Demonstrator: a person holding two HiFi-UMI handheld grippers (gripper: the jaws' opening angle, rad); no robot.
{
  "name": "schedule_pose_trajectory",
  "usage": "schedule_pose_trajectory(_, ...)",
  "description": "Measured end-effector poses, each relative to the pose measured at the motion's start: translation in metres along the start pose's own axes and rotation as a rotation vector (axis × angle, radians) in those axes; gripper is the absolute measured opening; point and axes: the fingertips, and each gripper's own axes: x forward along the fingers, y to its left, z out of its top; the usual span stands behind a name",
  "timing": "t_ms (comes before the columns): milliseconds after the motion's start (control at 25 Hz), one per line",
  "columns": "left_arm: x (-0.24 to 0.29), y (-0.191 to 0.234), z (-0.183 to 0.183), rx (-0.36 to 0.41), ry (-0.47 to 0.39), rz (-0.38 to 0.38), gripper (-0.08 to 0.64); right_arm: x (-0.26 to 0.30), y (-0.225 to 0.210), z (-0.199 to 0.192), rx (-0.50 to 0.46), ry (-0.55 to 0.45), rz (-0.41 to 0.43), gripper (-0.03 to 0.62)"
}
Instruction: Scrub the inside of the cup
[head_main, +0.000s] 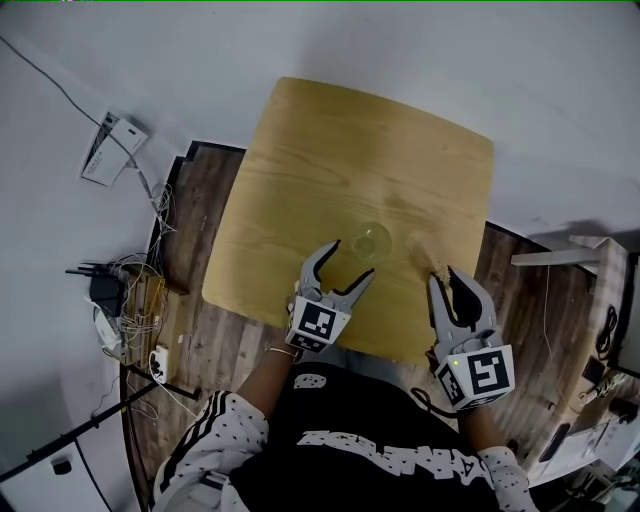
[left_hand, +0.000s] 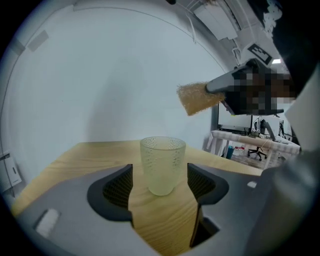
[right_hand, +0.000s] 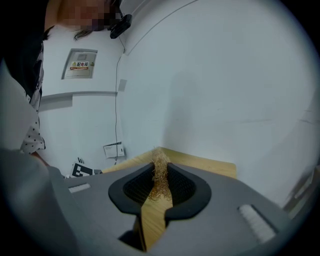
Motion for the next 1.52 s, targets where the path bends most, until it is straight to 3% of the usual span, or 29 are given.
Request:
schedule_pose_trajectory(680, 0.041, -0.007, -0.01, 0.015, 0.045, -0.148, 0.367, 0.009, -0.008, -0.011, 0.041, 0.032, -0.074, 0.092)
schedule_pose_trajectory(1320, 0.054, -0.009, -0.004, 0.064, 0.055, -0.18, 0.365, 0.008, -0.012, -0.008, 0.034, 0.037, -0.107, 0.091)
schedule_pose_trajectory(1520, 0.051, -0.009, -0.003, 0.161, 0.094, -0.19, 0.362, 0.008, -0.013, -0.007, 0.031, 0.033, -0.1, 0.092)
